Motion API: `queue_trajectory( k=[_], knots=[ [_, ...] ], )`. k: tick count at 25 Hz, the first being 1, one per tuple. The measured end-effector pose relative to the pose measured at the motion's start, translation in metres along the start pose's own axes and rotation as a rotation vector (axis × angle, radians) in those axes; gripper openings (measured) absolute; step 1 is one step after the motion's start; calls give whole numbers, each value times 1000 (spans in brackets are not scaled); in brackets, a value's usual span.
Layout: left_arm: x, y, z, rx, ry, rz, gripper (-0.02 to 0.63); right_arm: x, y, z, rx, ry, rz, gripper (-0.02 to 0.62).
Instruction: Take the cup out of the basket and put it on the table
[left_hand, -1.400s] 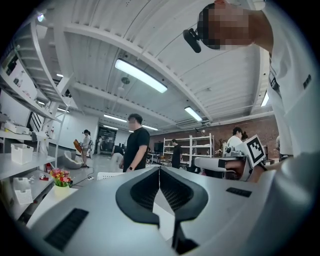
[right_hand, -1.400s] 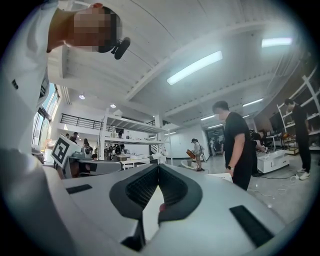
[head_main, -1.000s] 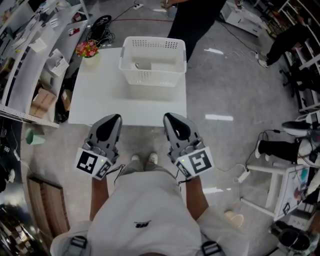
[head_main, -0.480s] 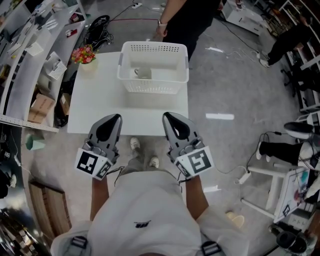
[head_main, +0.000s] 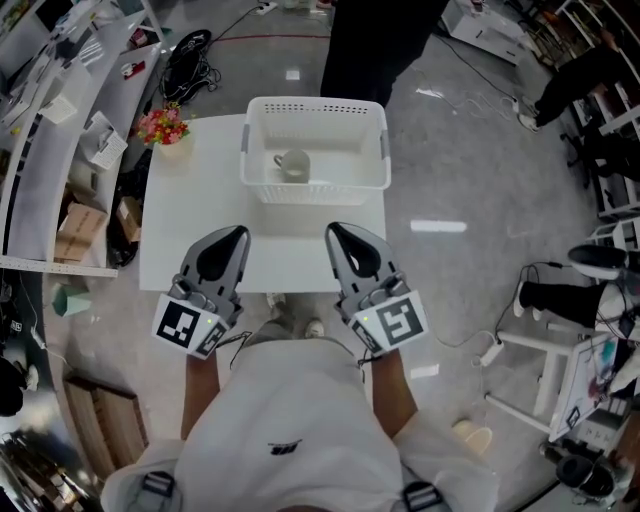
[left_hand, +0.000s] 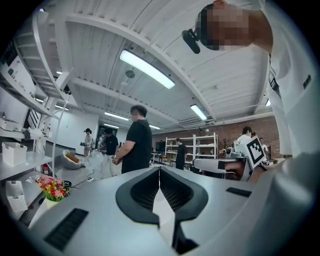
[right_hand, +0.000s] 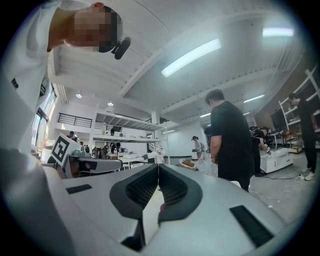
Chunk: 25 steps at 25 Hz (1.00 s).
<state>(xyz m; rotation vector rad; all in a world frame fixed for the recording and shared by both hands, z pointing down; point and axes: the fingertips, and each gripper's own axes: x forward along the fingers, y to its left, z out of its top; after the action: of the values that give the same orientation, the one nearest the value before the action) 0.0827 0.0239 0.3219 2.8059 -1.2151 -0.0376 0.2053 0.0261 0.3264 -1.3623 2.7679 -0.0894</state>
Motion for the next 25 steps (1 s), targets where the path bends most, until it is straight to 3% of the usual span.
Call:
queue_trajectory(
  k=[11, 20, 25],
  knots=[
    [24, 78, 5, -19, -3, -73, 12, 72, -3, 0, -19, 28, -84, 9],
    [47, 107, 5, -27, 1, -111, 12, 100, -18, -2, -30, 42, -132, 9],
    [61, 114, 6, -26, 3, -98, 12, 112, -37, 1, -59, 49, -116, 9]
  ],
)
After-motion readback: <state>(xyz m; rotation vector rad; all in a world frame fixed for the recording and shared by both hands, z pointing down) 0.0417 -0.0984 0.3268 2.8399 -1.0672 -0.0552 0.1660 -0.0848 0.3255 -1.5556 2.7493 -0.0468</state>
